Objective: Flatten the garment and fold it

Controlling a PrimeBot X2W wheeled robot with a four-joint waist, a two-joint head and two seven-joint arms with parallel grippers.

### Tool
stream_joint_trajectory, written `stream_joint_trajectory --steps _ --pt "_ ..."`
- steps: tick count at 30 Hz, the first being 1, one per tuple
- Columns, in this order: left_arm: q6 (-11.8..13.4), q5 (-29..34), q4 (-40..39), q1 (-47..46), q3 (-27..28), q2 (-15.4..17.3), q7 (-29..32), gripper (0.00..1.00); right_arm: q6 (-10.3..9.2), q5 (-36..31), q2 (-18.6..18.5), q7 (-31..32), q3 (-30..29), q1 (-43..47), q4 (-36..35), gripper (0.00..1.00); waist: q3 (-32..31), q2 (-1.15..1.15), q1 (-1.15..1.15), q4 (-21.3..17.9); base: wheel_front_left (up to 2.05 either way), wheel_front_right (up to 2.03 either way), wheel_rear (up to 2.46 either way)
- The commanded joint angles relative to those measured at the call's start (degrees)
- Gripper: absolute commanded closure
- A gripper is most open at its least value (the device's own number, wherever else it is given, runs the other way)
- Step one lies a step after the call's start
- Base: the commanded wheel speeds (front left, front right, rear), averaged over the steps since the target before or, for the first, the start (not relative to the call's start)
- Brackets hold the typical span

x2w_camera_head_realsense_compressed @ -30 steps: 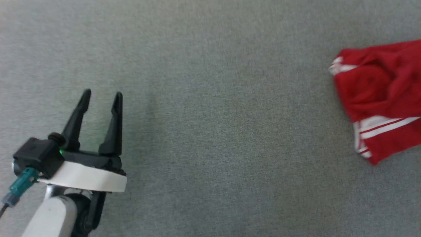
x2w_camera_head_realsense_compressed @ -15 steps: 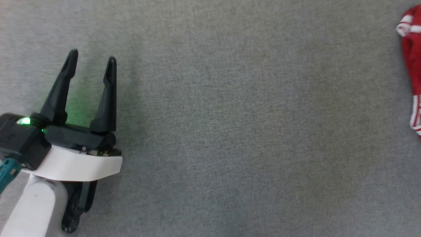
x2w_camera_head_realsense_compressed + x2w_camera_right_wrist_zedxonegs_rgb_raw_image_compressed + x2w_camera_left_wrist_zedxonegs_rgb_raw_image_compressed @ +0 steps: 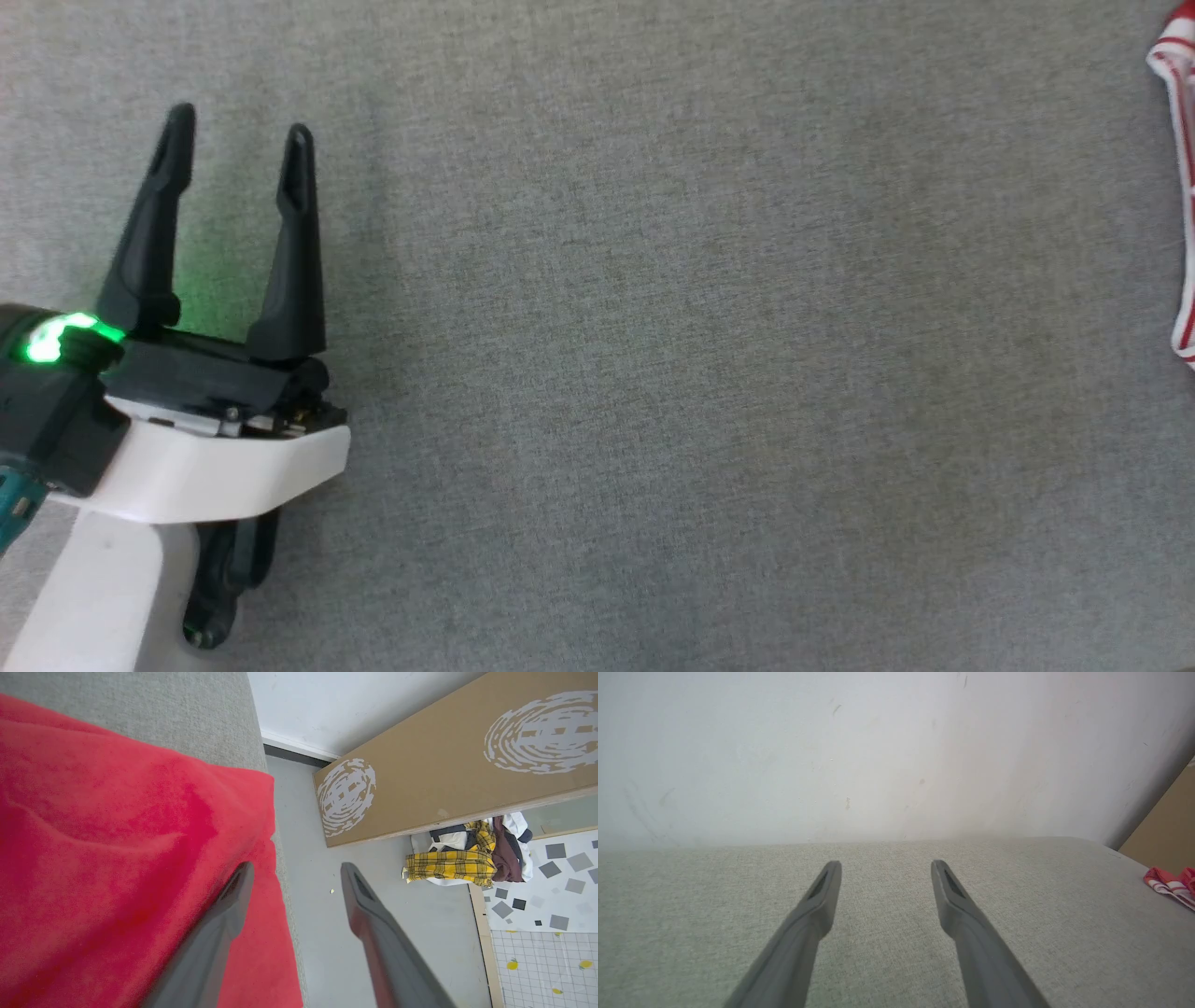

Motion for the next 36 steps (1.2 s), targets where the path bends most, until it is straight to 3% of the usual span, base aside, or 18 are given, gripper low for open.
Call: stream_joint_trajectory --steps 1,11,23,29,36 --pt "0.3 -0.3 0.4 -0.1 0.0 -0.3 -0.4 0.0 -0.12 -0.3 0.3 -0.5 -0.1 -1.0 0.4 0.0 -1.2 0.0 0.0 0.1 0.0 0.0 0.0" --pt "1.4 -0.4 4.8 3.3 -0.1 -2.7 -2.4 0.0 -0.12 1.9 5.0 -7.8 -1.0 1.4 -0.5 0.0 -10.8 0.0 0.0 0.3 0.0 0.0 0.0" --pt "2.2 -2.5 9.4 12.6 -0.3 -6.3 -3.2 0.0 -0.12 10.5 18.9 -10.8 5.5 14.4 -15.0 0.0 -24.9 0.0 0.0 2.5 0.0 0.0 0.0" --pt "0.9 -4.0 12.7 15.0 -1.3 -7.1 -3.3 0.0 -0.12 9.7 24.8 -13.5 9.2 19.5 -21.7 0.0 -29.0 0.0 0.0 4.1 0.0 0.0 0.0" --pt "0.2 -2.6 18.2 14.6 -0.6 -8.4 -3.5 0.0 -0.12 5.7 28.4 -18.7 13.1 24.8 -20.8 0.0 -33.2 0.0 0.0 6.1 0.0 0.0 0.0"
